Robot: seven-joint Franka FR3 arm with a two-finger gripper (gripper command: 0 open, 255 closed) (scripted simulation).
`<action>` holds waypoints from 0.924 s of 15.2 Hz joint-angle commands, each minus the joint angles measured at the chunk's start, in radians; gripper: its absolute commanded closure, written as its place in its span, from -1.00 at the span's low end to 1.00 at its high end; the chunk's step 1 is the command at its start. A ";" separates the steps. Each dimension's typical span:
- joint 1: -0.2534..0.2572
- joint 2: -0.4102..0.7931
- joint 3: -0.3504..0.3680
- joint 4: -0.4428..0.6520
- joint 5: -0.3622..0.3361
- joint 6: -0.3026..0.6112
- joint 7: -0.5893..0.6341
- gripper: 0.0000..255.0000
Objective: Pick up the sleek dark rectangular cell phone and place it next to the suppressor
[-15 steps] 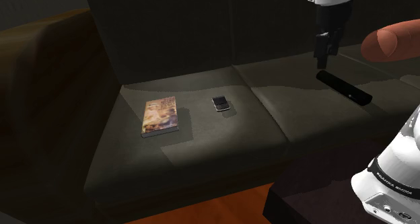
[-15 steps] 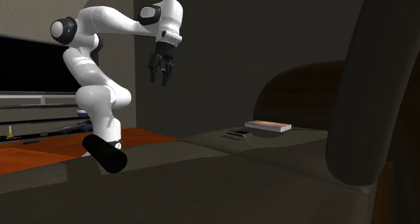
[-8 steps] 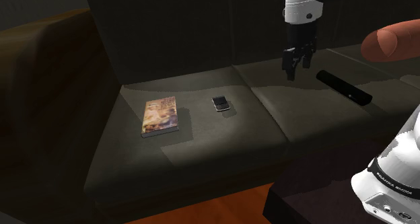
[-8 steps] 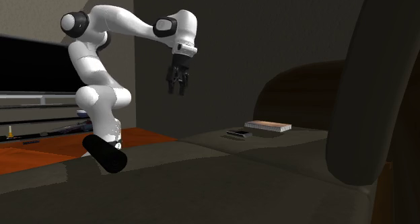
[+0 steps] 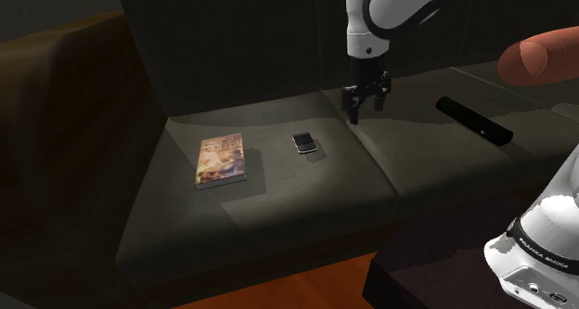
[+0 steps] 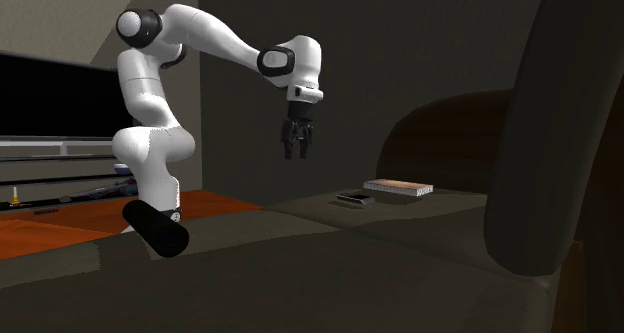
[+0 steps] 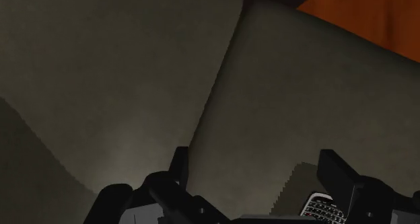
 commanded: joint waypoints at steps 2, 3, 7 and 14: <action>0.000 0.097 0.019 0.050 0.008 0.064 0.061 -1.00; 0.000 0.133 0.024 0.071 0.008 0.084 0.080 -1.00; 0.004 0.278 0.041 0.169 0.000 0.152 0.158 -1.00; 0.025 0.536 0.044 0.391 -0.030 0.228 0.284 -1.00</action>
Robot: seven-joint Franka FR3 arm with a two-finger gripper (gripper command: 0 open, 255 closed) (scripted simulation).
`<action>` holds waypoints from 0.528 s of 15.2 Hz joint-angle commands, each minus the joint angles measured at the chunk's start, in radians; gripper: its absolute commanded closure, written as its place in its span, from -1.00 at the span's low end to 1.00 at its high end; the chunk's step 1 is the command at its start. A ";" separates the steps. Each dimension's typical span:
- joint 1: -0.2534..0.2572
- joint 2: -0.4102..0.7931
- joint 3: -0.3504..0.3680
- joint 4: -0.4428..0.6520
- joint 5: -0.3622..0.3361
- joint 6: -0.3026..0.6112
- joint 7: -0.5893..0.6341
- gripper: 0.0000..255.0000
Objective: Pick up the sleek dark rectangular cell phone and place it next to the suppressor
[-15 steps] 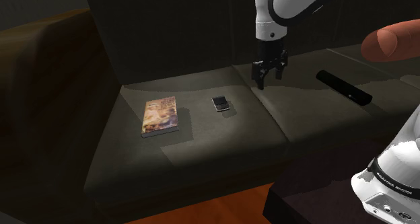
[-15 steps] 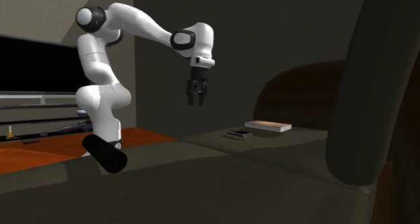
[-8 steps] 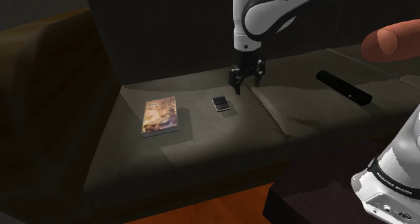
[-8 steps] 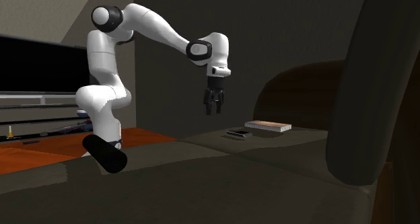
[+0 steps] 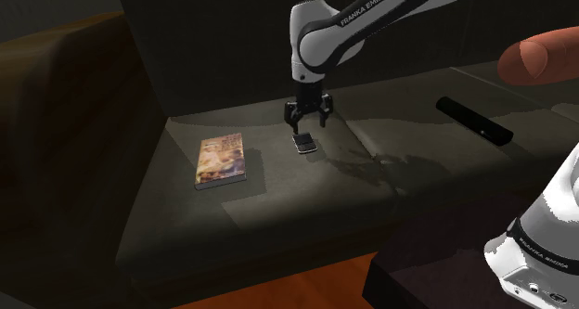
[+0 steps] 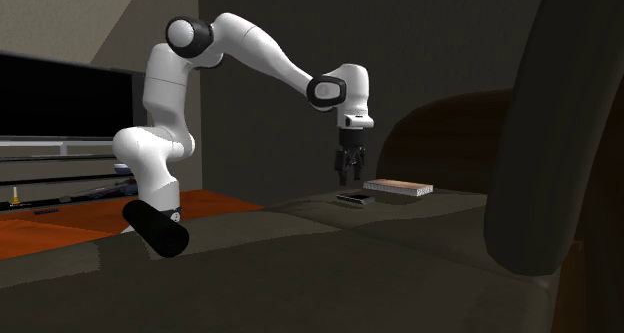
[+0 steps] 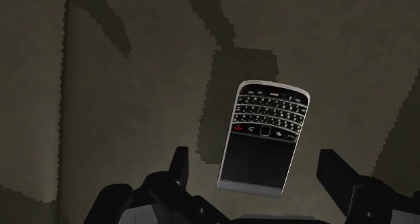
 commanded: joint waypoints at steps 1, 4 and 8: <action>0.008 0.064 -0.002 0.062 -0.008 0.013 0.030 -1.00; 0.011 0.083 -0.003 0.045 -0.012 0.048 0.033 -1.00; 0.015 0.110 -0.005 0.025 -0.018 0.095 0.037 -1.00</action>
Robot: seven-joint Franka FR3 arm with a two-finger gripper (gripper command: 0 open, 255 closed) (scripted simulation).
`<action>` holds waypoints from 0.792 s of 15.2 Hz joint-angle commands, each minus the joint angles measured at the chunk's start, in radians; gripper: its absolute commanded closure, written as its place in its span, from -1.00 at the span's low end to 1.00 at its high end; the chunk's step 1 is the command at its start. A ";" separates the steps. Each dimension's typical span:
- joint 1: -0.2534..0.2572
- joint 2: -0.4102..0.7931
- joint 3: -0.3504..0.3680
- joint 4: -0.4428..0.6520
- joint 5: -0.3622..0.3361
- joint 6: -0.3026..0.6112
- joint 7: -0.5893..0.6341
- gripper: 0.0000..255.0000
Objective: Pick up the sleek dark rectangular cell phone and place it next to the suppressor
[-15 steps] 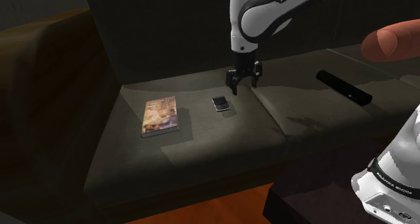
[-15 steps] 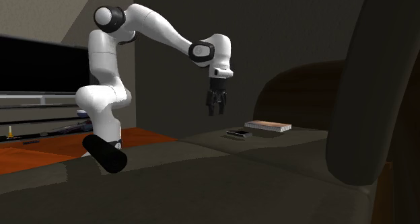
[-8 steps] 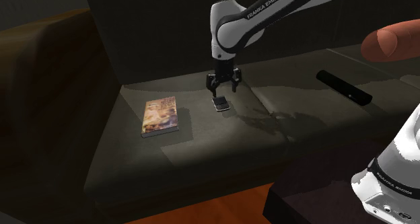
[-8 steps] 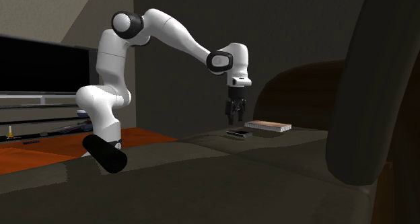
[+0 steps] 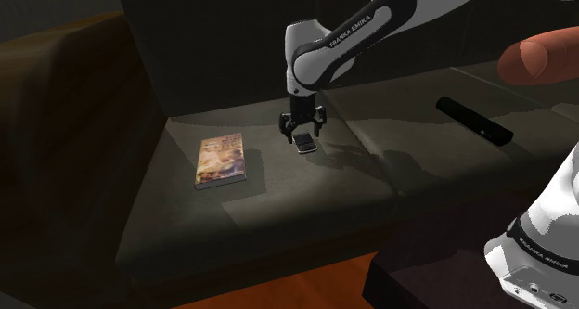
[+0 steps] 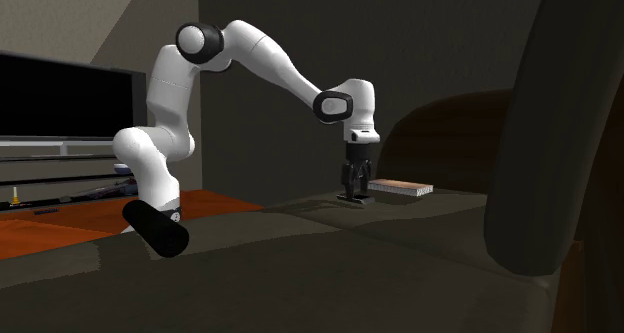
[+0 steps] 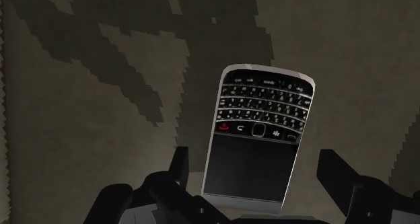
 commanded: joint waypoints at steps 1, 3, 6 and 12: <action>0.001 0.012 -0.001 -0.007 -0.003 0.019 0.001 -1.00; 0.001 0.012 -0.001 -0.007 -0.003 0.018 0.001 -1.00; 0.001 0.012 -0.001 -0.006 -0.003 0.018 0.001 -1.00; 0.001 0.012 -0.001 -0.005 -0.003 0.018 0.002 1.00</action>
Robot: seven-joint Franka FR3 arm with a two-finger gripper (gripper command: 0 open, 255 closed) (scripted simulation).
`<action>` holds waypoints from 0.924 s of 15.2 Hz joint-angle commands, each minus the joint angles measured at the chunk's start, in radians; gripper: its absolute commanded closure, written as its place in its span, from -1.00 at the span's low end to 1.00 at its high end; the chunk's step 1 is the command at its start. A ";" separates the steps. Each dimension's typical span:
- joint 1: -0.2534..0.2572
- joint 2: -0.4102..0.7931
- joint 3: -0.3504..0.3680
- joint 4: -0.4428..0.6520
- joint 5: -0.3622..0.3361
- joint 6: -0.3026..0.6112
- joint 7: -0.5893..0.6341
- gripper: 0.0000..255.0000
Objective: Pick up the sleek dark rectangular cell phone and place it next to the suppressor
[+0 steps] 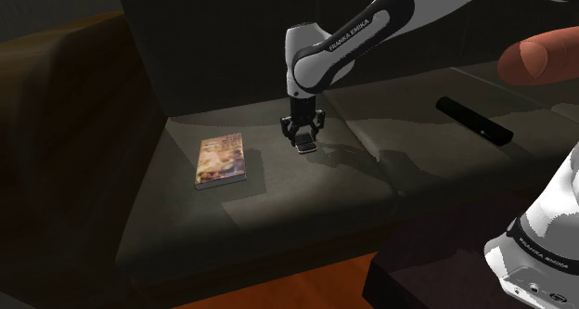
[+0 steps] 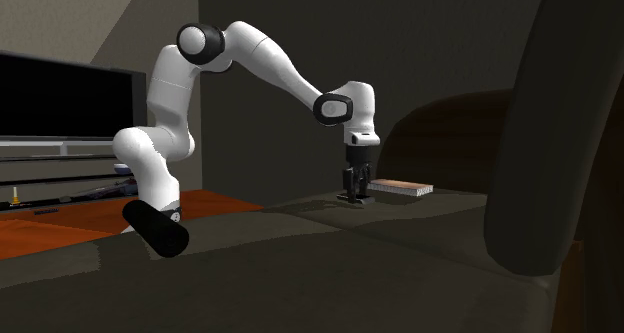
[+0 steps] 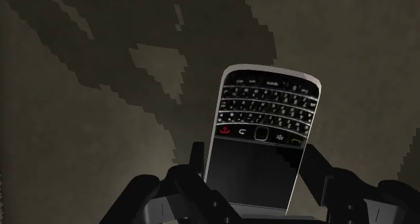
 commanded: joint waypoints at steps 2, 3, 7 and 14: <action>0.000 0.001 0.000 -0.001 0.000 0.001 0.000 1.00; 0.000 0.001 0.000 -0.001 0.000 0.001 0.000 1.00; -0.001 -0.006 0.001 0.003 0.002 -0.011 -0.001 1.00; -0.004 -0.052 0.005 0.040 0.012 -0.092 -0.004 1.00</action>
